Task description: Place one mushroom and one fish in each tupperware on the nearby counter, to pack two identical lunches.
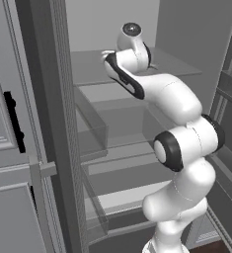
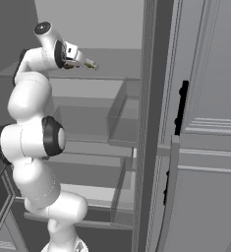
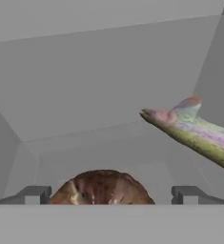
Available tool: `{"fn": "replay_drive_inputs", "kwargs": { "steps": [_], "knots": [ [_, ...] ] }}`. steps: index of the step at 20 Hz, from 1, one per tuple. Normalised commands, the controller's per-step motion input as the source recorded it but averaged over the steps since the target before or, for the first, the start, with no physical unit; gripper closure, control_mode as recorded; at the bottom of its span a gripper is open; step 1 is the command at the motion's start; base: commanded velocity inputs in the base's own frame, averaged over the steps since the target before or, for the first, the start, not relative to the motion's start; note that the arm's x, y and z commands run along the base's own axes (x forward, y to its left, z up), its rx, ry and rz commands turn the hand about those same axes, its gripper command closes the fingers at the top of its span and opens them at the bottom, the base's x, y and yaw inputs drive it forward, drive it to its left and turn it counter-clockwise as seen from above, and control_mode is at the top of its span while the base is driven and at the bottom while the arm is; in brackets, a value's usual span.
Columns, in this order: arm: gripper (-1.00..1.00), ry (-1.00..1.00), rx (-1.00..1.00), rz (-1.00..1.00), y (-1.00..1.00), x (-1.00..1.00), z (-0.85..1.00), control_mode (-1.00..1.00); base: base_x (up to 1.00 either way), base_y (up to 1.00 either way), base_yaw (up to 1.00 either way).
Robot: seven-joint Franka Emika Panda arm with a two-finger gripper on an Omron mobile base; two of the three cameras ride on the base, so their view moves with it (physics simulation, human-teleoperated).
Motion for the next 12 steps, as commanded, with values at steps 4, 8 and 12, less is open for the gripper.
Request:
{"fn": "replay_drive_inputs", "kwargs": {
  "steps": [4,8,12],
  "knots": [
    [-1.0,0.07,-0.04,-0.11,0.0,0.03,-0.19,-1.0,0.0,0.0,0.0],
    [1.0,0.02,-0.04,-0.1,0.0,0.26,-0.07,-1.0,0.0,0.0,0.0],
    [1.0,0.01,-0.04,-0.1,0.0,0.02,-0.22,-1.0,0.0,0.0,0.0]
  ]
}}
